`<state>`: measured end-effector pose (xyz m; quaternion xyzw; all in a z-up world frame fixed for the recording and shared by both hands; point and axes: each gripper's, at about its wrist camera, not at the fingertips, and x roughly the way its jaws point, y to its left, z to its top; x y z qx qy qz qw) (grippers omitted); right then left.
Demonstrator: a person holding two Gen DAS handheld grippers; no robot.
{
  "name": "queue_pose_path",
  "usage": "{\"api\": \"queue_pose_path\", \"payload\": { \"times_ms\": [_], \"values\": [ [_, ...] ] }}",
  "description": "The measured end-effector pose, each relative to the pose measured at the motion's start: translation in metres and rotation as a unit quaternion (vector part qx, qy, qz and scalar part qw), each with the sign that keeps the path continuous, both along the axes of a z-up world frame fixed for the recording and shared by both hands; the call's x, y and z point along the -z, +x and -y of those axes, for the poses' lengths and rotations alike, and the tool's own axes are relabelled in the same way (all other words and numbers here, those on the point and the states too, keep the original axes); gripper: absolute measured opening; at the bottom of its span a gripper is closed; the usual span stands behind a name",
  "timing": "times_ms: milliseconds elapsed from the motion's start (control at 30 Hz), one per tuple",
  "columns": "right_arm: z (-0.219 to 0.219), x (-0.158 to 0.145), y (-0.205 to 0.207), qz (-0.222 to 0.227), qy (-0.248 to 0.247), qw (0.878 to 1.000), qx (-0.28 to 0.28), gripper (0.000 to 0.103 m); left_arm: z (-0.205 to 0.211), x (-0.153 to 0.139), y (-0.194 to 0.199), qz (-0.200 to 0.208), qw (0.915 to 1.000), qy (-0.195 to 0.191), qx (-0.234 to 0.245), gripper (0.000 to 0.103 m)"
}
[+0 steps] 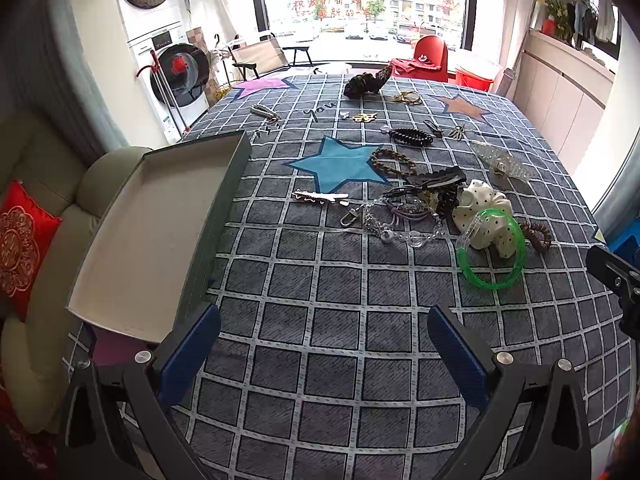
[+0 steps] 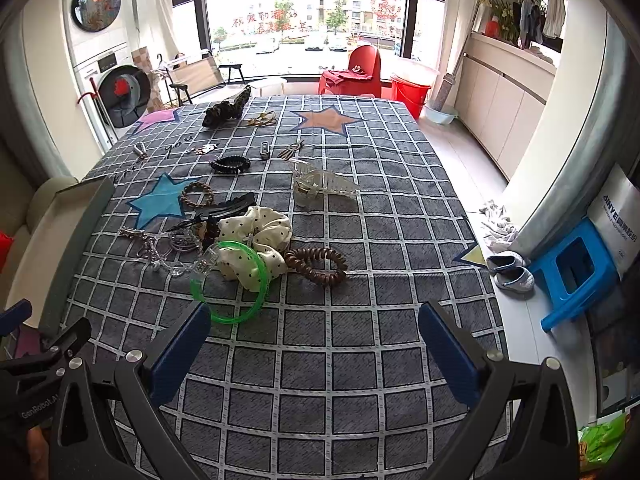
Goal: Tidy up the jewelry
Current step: 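Grasp the green bangle with the left tool while the right tool grasps the brown coiled hair tie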
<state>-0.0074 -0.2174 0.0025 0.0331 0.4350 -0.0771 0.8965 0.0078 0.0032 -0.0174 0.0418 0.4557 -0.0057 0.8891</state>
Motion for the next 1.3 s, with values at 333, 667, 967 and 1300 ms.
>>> {"api": "queue_pose_path", "payload": {
  "times_ms": [333, 667, 967, 1300],
  "values": [
    [0.019, 0.009, 0.004, -0.007, 0.003, 1.0, 0.017, 0.103, 0.006, 0.016, 0.009, -0.028, 0.9993, -0.019, 0.014, 0.103],
    [0.038, 0.03, 0.017, -0.023, 0.007, 1.0, 0.018, 0.103, 0.015, 0.032, 0.027, -0.044, 0.9974, -0.045, 0.036, 0.103],
    [0.048, 0.053, 0.039, -0.031, 0.015, 0.999, -0.025, 0.098, 0.054, 0.048, 0.048, -0.063, 0.99, -0.082, 0.095, 0.103],
    [0.054, 0.081, 0.076, -0.053, 0.055, 0.993, -0.089, 0.077, 0.077, 0.061, 0.065, -0.084, 0.9861, -0.098, 0.105, 0.094]
  ]
}}
